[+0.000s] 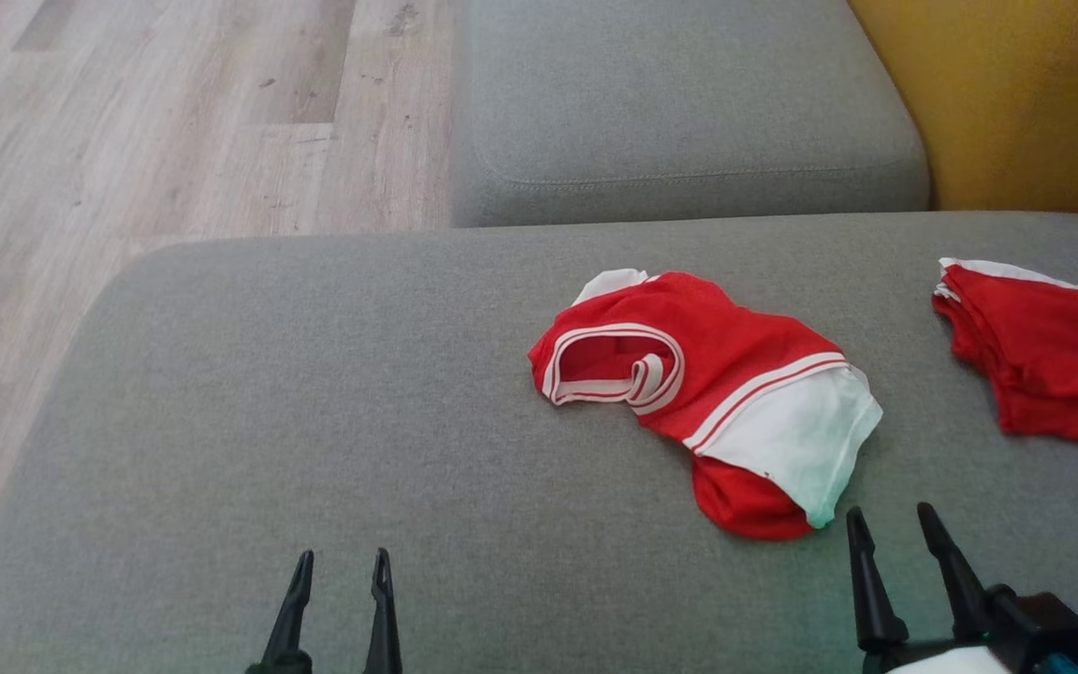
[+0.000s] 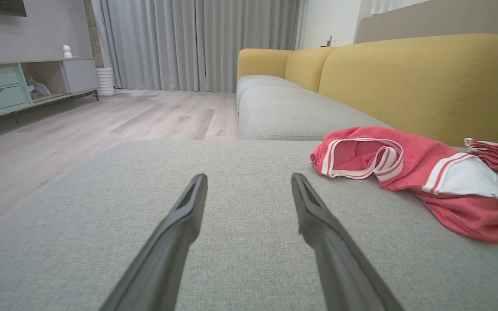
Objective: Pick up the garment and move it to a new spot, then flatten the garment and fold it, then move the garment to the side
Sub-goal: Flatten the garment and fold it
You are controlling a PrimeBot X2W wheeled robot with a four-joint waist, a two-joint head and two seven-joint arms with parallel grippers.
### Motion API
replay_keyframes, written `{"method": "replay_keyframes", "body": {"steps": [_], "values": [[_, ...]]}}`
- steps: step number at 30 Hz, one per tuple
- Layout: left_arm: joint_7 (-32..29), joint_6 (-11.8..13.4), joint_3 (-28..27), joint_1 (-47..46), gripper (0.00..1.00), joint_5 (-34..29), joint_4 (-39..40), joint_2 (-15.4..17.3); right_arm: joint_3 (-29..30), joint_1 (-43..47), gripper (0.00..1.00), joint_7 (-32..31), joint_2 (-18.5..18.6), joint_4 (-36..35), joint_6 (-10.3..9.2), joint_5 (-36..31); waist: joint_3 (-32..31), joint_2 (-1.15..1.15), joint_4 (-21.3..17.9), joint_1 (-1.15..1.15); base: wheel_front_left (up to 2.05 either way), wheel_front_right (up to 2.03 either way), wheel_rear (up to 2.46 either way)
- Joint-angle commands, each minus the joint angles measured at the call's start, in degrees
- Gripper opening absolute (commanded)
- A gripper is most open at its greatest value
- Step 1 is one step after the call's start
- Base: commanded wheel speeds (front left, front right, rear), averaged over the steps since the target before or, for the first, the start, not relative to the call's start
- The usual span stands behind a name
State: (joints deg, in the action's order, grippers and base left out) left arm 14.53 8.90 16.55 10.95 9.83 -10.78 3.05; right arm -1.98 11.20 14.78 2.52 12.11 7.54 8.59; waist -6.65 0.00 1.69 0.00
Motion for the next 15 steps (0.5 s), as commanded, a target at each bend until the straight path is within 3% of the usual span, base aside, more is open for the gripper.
{"method": "replay_keyframes", "body": {"steps": [1, 15], "values": [[0.47, 0.37, -1.87, -2.14, 1.0, -0.46, 1.59, -0.17, -1.81, -1.6, 1.0, 0.22, 0.36, -1.44, -0.05, 0.29, -0.11, 0.0, 0.07, 0.0, 0.0, 0.0, 0.0], [0.47, 0.68, -2.42, -2.03, 1.0, -0.52, 1.68, -0.17, -2.73, -1.48, 1.0, 0.22, 0.36, -1.31, -0.05, -0.27, -0.18, 0.0, 0.24, 0.0, 0.0, 0.0, 0.0]]}}
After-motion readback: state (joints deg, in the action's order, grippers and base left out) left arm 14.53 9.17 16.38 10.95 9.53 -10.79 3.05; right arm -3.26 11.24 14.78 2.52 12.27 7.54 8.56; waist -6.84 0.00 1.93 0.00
